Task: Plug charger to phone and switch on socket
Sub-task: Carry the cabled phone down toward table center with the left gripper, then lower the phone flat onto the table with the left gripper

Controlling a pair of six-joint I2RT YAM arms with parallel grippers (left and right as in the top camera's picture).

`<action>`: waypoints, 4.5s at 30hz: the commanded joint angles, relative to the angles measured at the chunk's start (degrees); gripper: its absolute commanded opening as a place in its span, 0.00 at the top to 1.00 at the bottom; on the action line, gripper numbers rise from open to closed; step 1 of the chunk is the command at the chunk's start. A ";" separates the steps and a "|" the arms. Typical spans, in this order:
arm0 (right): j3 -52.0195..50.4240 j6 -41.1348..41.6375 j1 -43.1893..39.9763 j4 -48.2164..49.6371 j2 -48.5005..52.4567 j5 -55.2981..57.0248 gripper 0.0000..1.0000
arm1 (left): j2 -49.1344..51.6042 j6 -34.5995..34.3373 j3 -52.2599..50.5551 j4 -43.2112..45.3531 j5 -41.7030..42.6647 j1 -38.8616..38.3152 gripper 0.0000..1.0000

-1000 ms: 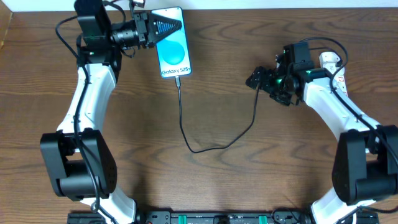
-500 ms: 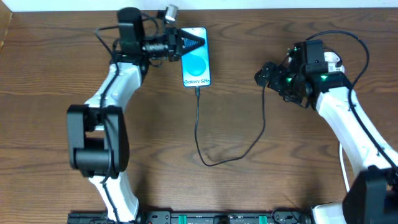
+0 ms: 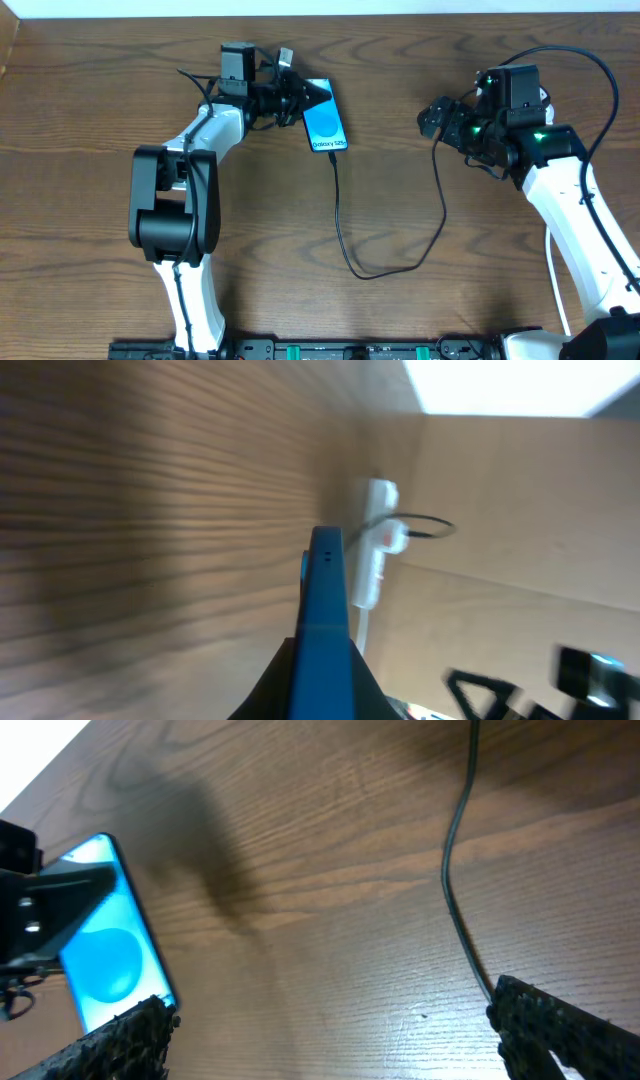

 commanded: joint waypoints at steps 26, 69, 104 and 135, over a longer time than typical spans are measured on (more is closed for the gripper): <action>0.37 -0.92 0.00 -0.15 -0.92 1.11 0.01 | -0.55 22.29 0.42 -9.66 -12.35 -10.47 0.92; 0.37 -1.09 0.04 -0.20 -0.92 1.18 0.01 | 4.46 4.68 0.42 -6.64 -20.92 -16.35 0.92; 0.37 -1.07 0.04 -0.24 -0.92 1.55 0.01 | 4.50 4.61 0.44 -8.20 -21.09 -16.35 0.64; 0.37 -1.07 0.04 -0.20 -0.92 1.53 0.01 | 4.48 5.11 0.44 -20.96 -36.26 -16.35 0.16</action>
